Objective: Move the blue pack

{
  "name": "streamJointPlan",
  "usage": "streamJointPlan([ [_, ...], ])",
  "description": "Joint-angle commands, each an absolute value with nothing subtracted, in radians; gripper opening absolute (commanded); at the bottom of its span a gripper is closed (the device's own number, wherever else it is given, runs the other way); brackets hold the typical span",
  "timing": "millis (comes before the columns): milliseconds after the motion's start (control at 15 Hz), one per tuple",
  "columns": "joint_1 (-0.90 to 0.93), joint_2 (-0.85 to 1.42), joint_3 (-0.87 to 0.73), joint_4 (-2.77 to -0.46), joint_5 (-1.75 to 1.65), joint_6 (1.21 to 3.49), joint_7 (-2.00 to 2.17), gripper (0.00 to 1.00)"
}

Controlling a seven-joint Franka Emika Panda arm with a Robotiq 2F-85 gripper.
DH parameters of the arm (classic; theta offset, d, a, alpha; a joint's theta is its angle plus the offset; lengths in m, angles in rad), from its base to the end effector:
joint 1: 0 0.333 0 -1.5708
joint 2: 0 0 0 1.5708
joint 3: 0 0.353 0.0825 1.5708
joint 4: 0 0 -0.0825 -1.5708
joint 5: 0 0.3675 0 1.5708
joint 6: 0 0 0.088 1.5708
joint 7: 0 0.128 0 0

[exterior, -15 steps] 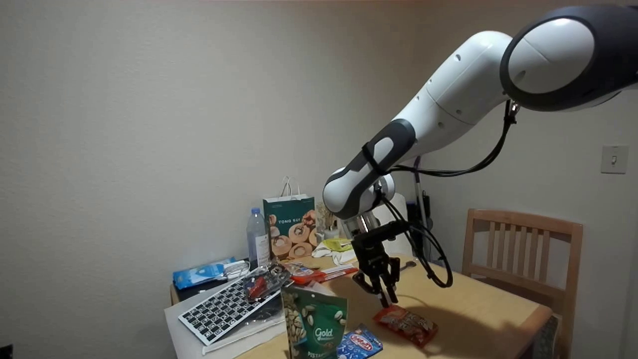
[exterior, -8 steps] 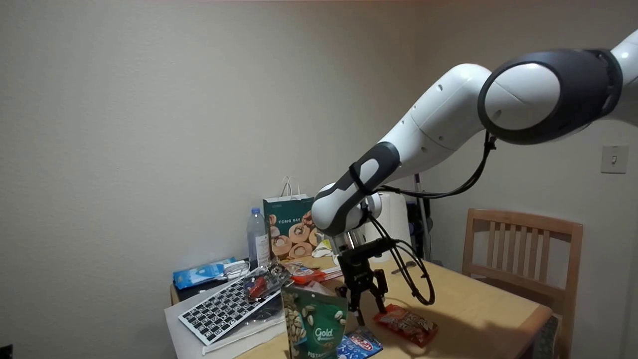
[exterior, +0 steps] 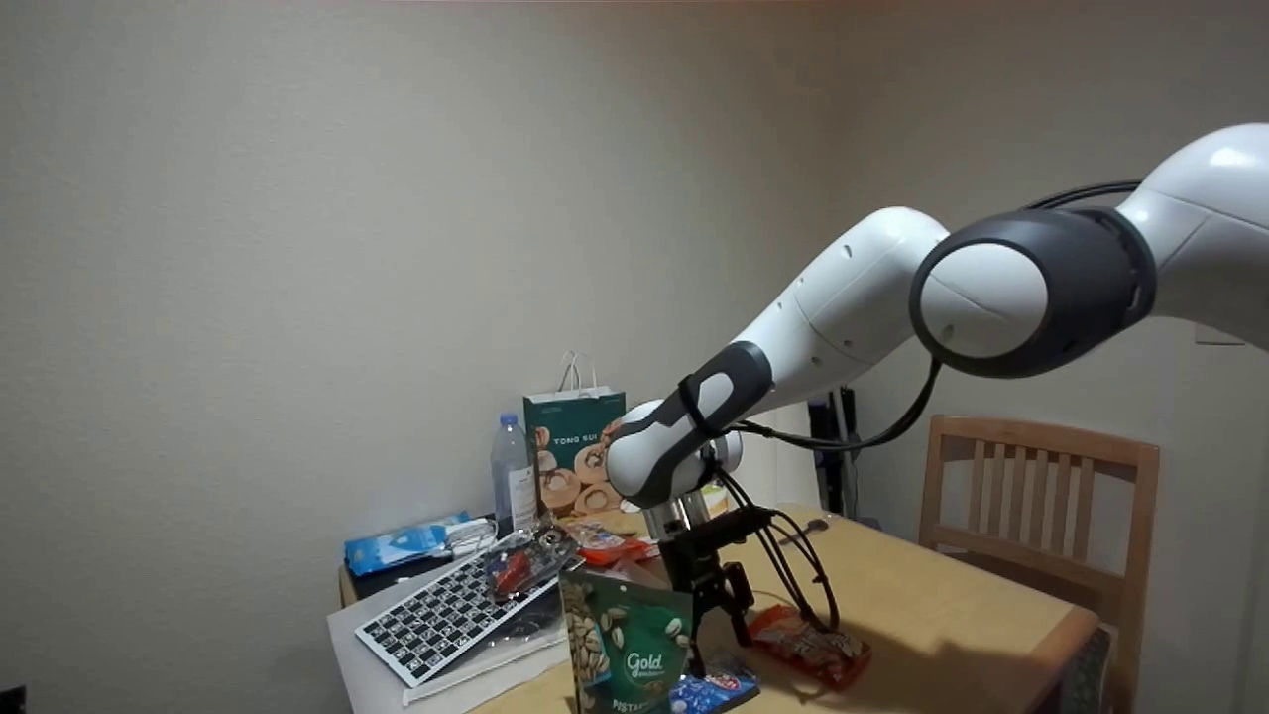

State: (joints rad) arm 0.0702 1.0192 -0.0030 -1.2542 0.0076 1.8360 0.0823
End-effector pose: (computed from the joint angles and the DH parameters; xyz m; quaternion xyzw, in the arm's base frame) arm 0.7015 0.0484 0.1200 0.9761 -0.0087 -0.2165 0.0142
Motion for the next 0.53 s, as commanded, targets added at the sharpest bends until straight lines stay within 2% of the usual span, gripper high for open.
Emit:
streamJointPlan([
  [0, 0.037, 1.081, 0.023, -1.144, 0.024, 1.769, 0.022, 0.59],
  [467, 0.034, 1.145, 0.023, -1.004, 0.028, 1.683, 0.045, 0.13],
])
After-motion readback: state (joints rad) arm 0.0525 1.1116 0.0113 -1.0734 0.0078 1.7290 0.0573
